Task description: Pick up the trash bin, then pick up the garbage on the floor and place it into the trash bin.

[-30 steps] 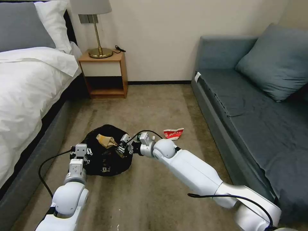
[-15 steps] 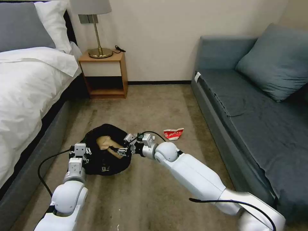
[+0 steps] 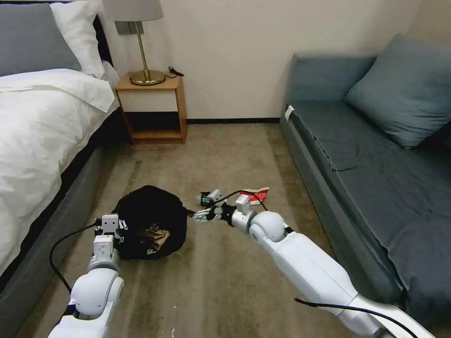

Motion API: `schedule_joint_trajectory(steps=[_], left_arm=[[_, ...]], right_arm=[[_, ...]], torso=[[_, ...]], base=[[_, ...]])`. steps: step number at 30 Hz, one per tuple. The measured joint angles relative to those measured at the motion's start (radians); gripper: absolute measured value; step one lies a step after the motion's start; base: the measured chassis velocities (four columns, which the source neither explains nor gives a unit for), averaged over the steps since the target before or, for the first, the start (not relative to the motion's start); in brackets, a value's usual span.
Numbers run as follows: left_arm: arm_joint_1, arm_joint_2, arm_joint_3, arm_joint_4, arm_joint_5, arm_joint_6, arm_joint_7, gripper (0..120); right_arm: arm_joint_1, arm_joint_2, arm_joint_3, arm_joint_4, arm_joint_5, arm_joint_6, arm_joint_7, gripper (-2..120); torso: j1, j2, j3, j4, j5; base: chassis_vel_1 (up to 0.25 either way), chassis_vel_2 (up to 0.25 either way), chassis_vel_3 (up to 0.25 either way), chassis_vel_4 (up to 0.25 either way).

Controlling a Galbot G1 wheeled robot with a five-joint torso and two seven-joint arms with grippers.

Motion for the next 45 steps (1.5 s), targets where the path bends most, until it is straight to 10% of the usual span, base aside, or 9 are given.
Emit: schedule_joint_trajectory(steps=[45], left_arm=[[-0.029,0.033,-0.038,0.055,-0.048,-0.016,-0.007,4]], right_arm=[[-0.043,0.014,0.133,-0.246,-0.194,0.073,-0.023,100]], torso=[[0.0,0.0,0.0,-0.0001,-0.0003]], base=[[-0.042,0.042,0.042,-0.041]])
